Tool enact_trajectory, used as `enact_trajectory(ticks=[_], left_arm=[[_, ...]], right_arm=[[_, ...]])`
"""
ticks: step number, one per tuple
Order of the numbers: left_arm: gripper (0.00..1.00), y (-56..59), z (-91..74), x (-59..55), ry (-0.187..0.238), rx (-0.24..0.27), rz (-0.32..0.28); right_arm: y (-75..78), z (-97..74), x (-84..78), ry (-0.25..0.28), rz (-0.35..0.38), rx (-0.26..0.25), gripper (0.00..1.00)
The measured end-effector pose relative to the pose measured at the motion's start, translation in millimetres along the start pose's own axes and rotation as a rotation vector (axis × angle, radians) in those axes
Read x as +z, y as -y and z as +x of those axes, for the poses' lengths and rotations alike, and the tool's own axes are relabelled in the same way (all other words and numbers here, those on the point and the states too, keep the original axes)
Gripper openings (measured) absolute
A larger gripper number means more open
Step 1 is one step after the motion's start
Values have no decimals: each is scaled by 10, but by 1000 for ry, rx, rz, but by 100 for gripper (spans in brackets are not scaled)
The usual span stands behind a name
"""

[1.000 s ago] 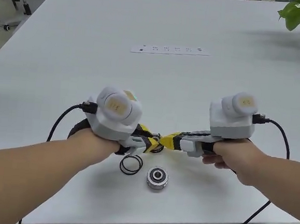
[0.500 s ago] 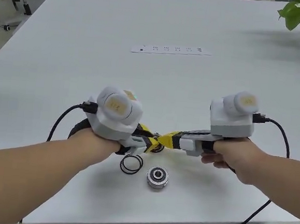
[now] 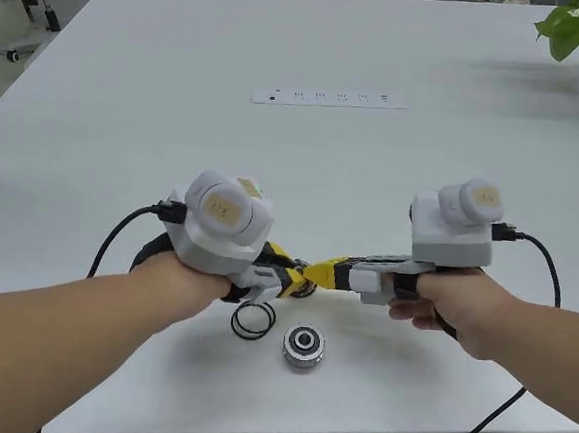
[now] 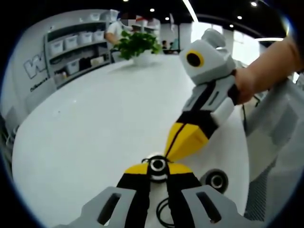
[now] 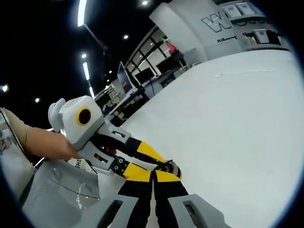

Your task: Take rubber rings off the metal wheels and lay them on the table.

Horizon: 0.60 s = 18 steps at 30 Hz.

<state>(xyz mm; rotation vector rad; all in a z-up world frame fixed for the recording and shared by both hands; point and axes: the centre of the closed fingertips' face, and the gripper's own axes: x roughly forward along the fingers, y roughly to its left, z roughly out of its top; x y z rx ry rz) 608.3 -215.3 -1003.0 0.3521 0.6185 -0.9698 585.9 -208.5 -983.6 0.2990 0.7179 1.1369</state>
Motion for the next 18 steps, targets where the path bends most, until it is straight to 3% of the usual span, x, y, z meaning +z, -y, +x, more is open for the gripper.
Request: enact_trajectory(ticks=[7,11,18], left_arm=[[12,-3,1,0,3,-2,-1],[12,-3,1,-1,4,-1,-4],[12,-2,2,-1,4,3,-4]], right_arm=[[-61,-25,6,10,44,62,0],[-43,-15,9,15,45,47,0],[112,14,6,10,22,-31,0]])
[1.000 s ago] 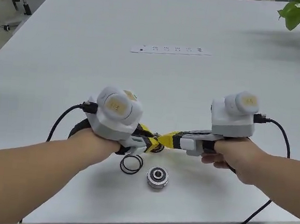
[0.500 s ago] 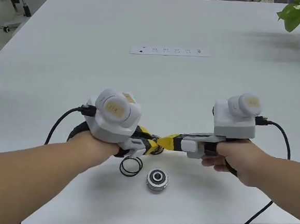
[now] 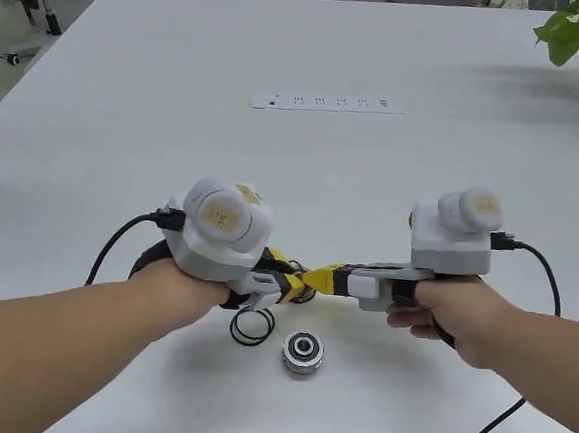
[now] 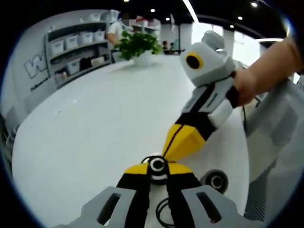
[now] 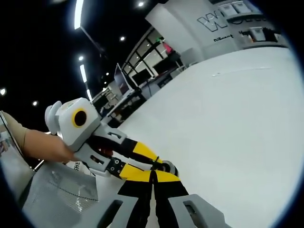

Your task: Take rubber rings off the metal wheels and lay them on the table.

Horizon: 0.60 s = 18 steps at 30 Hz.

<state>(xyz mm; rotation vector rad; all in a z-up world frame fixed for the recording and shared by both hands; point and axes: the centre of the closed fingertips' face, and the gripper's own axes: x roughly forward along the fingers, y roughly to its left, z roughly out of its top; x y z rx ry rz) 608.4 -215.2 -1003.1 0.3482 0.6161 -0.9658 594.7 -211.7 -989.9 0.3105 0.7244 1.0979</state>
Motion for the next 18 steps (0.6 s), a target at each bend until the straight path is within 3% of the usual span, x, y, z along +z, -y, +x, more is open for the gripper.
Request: enact_trajectory(ticks=[5,18], left_arm=[[13,3,0,1,3,0,3],[17,23,-11,29,-8,-31,24]], right_arm=[[60,3,-30,-13,-18,-38,0],[27,8,-7,-5,-22,-43,0]])
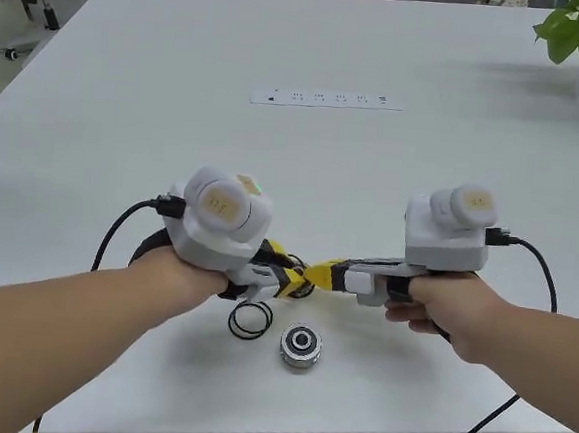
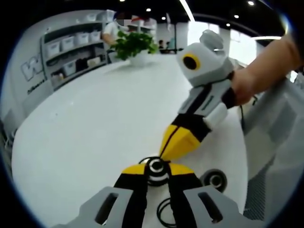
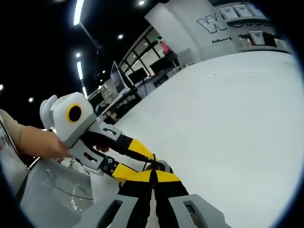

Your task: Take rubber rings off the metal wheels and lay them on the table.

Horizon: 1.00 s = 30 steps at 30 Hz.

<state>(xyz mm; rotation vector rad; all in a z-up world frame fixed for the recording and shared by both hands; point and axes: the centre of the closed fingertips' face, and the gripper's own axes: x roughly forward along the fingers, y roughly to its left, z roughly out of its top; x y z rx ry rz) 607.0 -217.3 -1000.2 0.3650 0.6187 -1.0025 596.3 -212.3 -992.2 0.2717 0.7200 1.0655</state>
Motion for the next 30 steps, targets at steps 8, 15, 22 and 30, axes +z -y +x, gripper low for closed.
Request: enact_trajectory(ticks=[8,15,22,30], left_arm=[[21,50,-104,92,28,-20,17],[23,80,-246,150,60,-29,14],[28,134,-407,224,104,-39,1],[33,99,-597,207,134,-32,-18]], right_arm=[[0,-15,42,16,8,2,0],[-47,-41,102,37,14,15,0],[-107,-55,148,51,16,26,0],[-243,-31,155,47,10,59,0]])
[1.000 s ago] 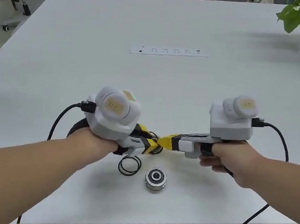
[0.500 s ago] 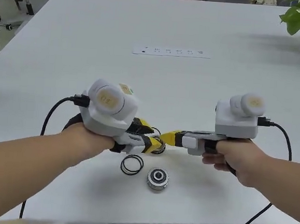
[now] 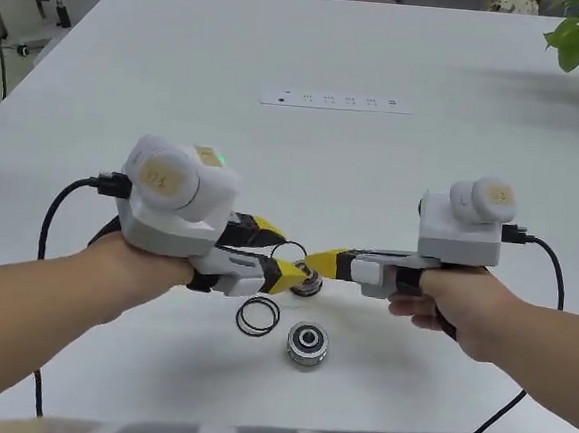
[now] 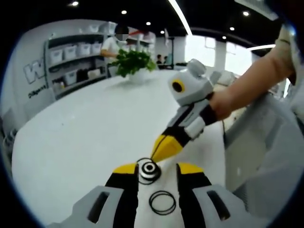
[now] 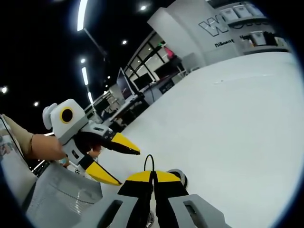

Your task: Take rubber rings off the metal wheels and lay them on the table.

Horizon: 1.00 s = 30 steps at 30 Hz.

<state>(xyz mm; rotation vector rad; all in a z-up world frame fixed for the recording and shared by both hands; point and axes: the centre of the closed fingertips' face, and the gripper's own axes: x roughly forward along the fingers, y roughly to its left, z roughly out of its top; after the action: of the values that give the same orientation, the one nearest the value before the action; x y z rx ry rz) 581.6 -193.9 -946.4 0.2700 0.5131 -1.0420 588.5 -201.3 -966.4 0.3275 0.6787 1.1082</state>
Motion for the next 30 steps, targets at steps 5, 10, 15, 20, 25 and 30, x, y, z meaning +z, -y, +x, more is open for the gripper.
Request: enact_trajectory(ticks=[5,10,15,20,25,30], left_arm=[[35,23,-139,-31,10,4,-19],[38,51,-245,-87,17,4,-35],[40,137,-356,-184,8,-3,-36],[42,182,-436,-245,5,-2,-48],[42,185,-486,-302,8,10,-71],[43,149,-545,-361,3,27,-85]], right_arm=[[-55,19,-27,-11,-2,16,0],[-94,37,-62,-26,-1,27,0],[-119,83,-177,-67,-7,46,0],[-160,147,-235,-96,-15,66,0],[-196,194,-314,-126,-22,80,0],[-216,226,-370,-149,-29,87,0]])
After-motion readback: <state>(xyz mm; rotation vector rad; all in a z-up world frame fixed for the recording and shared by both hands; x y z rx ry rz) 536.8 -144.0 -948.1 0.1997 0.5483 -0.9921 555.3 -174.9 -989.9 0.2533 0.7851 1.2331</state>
